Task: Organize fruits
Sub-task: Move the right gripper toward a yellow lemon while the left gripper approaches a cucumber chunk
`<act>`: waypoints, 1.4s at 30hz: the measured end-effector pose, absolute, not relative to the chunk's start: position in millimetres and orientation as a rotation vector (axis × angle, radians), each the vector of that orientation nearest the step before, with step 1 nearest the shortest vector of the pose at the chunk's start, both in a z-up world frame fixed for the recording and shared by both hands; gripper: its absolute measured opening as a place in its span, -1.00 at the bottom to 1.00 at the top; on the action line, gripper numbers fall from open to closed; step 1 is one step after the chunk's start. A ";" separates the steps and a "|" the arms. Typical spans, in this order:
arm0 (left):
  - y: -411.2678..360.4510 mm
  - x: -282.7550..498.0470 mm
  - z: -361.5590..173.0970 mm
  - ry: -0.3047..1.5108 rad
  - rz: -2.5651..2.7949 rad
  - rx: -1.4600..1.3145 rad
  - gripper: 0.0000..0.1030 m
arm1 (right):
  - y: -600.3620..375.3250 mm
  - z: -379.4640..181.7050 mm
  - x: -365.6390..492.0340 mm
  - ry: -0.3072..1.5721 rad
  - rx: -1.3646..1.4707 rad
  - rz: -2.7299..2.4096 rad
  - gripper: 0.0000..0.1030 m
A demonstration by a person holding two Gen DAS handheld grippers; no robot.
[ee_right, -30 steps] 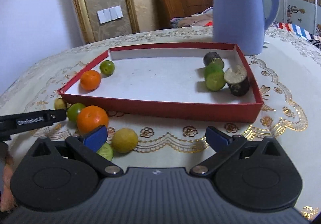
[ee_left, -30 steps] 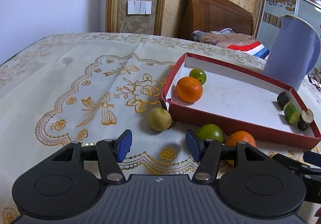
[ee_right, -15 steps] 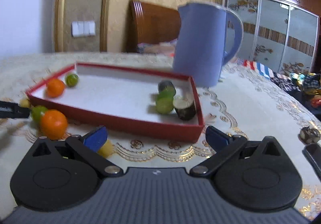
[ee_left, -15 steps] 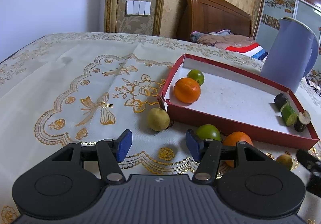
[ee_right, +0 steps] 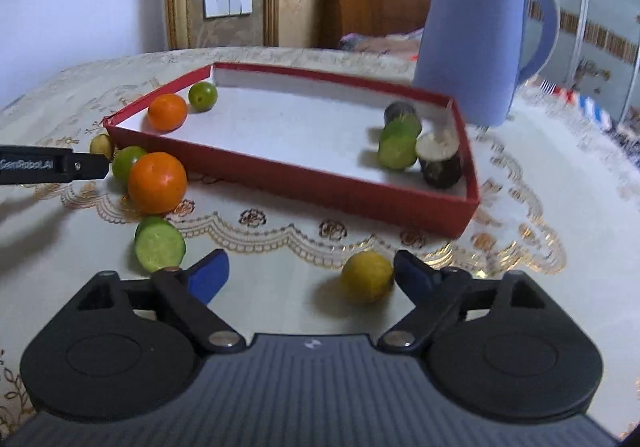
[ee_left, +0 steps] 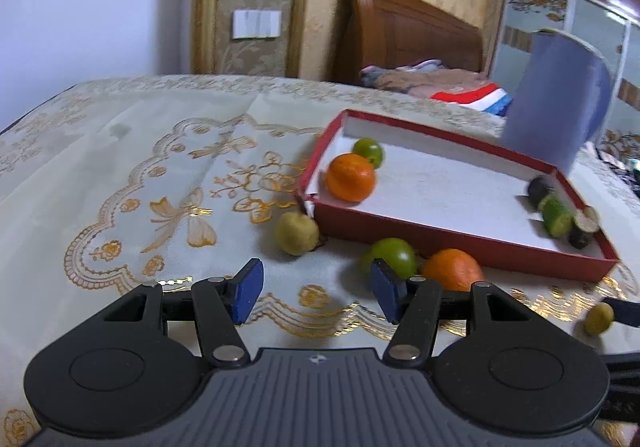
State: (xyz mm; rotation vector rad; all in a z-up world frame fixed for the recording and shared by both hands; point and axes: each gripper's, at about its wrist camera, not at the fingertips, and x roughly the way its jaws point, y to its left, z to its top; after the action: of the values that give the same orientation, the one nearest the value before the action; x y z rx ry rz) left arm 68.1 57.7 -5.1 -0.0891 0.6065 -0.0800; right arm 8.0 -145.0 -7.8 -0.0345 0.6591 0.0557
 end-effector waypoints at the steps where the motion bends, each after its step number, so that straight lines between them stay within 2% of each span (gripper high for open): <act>1: 56.6 65.1 -4.4 0.600 -0.104 -0.086 0.13 | -148.5 -8.2 8.0 0.664 -0.021 0.061 0.58; 4: 51.5 59.5 -4.1 0.601 -0.162 -0.076 0.13 | -153.7 -8.7 3.1 0.653 -0.035 0.086 0.47; 6: 46.7 56.1 -4.8 0.609 -0.210 -0.065 0.13 | -157.1 -8.9 0.6 0.650 -0.047 0.101 0.29; 10: 31.7 53.6 -8.1 0.630 -0.285 -0.022 0.13 | -160.5 -7.6 0.0 0.644 -0.062 0.119 0.21; 11: 27.3 52.0 -8.8 0.630 -0.292 -0.003 0.13 | -160.8 -7.0 -1.4 0.643 -0.065 0.128 0.24; 14: 16.5 47.1 -10.1 0.616 -0.288 0.038 0.13 | -169.7 -5.4 -5.0 0.633 -0.026 0.143 0.67; 18: 11.4 44.5 -8.9 0.609 -0.267 0.057 0.13 | -192.5 -1.8 -11.9 0.591 0.074 0.117 0.79; 25: 7.7 27.0 0.0 0.578 -0.299 0.003 0.14 | -233.3 -5.5 -12.6 0.572 0.300 0.044 0.79; 28: -7.0 32.1 -2.5 0.608 -0.301 0.021 0.14 | -234.1 -6.0 -15.3 0.561 0.296 0.046 0.86; 31: -16.8 37.0 -5.5 0.641 -0.317 0.015 0.14 | -237.0 -5.0 -21.1 0.524 0.308 0.003 1.00; 42: -34.1 44.8 -18.9 0.663 -0.254 0.086 0.13 | -240.1 -8.1 -16.6 0.546 0.320 -0.015 1.00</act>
State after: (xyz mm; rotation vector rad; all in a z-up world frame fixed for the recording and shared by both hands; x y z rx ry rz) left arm 44.8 -34.1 -18.9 0.0861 0.6630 -0.2537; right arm -16.6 -240.1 -8.1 0.3202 0.5456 -0.0146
